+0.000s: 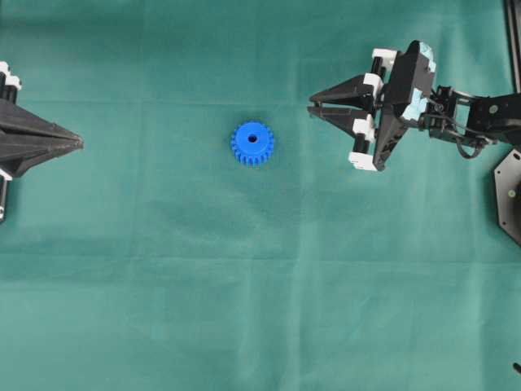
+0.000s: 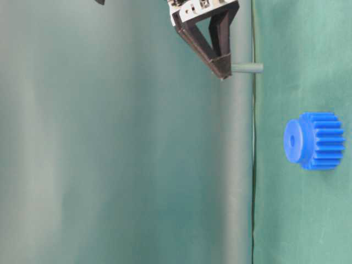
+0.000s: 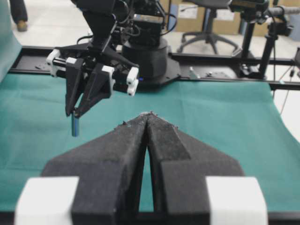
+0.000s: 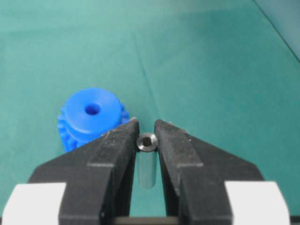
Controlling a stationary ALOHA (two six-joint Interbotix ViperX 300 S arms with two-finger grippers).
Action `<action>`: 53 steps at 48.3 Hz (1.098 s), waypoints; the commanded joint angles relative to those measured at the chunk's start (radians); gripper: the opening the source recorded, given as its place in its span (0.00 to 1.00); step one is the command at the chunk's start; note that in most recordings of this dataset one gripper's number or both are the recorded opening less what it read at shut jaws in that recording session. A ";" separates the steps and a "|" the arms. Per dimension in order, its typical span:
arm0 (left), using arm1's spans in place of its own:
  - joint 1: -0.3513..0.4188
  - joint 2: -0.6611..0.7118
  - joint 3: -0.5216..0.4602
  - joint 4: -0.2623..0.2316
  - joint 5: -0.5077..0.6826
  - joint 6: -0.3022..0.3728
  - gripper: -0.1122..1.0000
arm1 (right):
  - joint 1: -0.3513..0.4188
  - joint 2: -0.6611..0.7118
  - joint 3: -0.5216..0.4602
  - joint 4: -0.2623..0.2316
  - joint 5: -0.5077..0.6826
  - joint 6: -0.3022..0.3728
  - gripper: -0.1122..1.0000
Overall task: Insert the shaft placed at a random location into the center hole of the small gear at another random location.
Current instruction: 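Lift the held shaft off the table with the right gripper, then carry the shaft left and align it above the blue gear's hole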
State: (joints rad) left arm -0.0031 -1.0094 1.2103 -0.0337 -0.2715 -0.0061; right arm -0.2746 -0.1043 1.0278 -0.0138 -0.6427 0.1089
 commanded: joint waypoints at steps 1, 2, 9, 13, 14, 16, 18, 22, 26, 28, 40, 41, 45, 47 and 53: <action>-0.002 0.005 -0.011 -0.002 -0.005 0.000 0.09 | 0.023 0.012 -0.049 -0.003 -0.002 0.003 0.25; -0.002 0.003 -0.011 -0.002 -0.005 0.000 0.09 | 0.029 0.020 -0.060 -0.003 -0.002 0.003 0.25; -0.002 0.005 -0.011 -0.002 -0.005 0.000 0.09 | 0.058 0.080 -0.146 -0.005 0.020 0.002 0.25; -0.002 0.003 -0.011 0.000 -0.008 0.000 0.09 | 0.069 0.109 -0.193 -0.003 0.041 -0.003 0.25; -0.002 0.003 -0.011 -0.002 -0.009 0.000 0.09 | 0.071 0.117 -0.202 -0.003 0.048 -0.005 0.25; -0.002 0.005 -0.012 -0.002 -0.009 0.000 0.10 | 0.075 0.127 -0.224 -0.008 0.057 -0.006 0.25; -0.002 0.003 -0.011 -0.002 -0.009 0.000 0.10 | 0.078 0.140 -0.245 -0.014 0.066 -0.006 0.25; -0.002 0.005 -0.011 -0.002 -0.009 0.000 0.09 | 0.084 0.156 -0.276 -0.023 0.077 -0.006 0.25; -0.002 0.003 -0.011 -0.002 -0.009 0.000 0.09 | 0.089 0.170 -0.298 -0.023 0.087 -0.006 0.25; -0.002 0.005 -0.011 -0.002 -0.009 0.000 0.09 | 0.091 0.173 -0.302 -0.023 0.092 -0.006 0.25; -0.002 0.003 -0.011 -0.002 -0.011 0.000 0.10 | 0.092 0.176 -0.305 -0.023 0.092 -0.005 0.25; -0.002 0.003 -0.011 -0.002 -0.011 0.000 0.10 | 0.092 0.179 -0.305 -0.023 0.092 -0.005 0.25; -0.002 0.003 -0.011 -0.002 -0.011 0.000 0.09 | 0.092 0.193 -0.307 -0.021 0.092 -0.003 0.25; -0.002 0.003 -0.011 -0.002 -0.011 0.000 0.09 | 0.092 0.201 -0.308 -0.021 0.092 -0.003 0.25; -0.002 0.005 -0.011 -0.002 -0.012 0.000 0.09 | 0.092 0.230 -0.313 -0.020 0.091 0.002 0.25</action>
State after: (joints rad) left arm -0.0031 -1.0094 1.2103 -0.0337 -0.2715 -0.0061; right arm -0.1856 0.1243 0.7394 -0.0353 -0.5461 0.1089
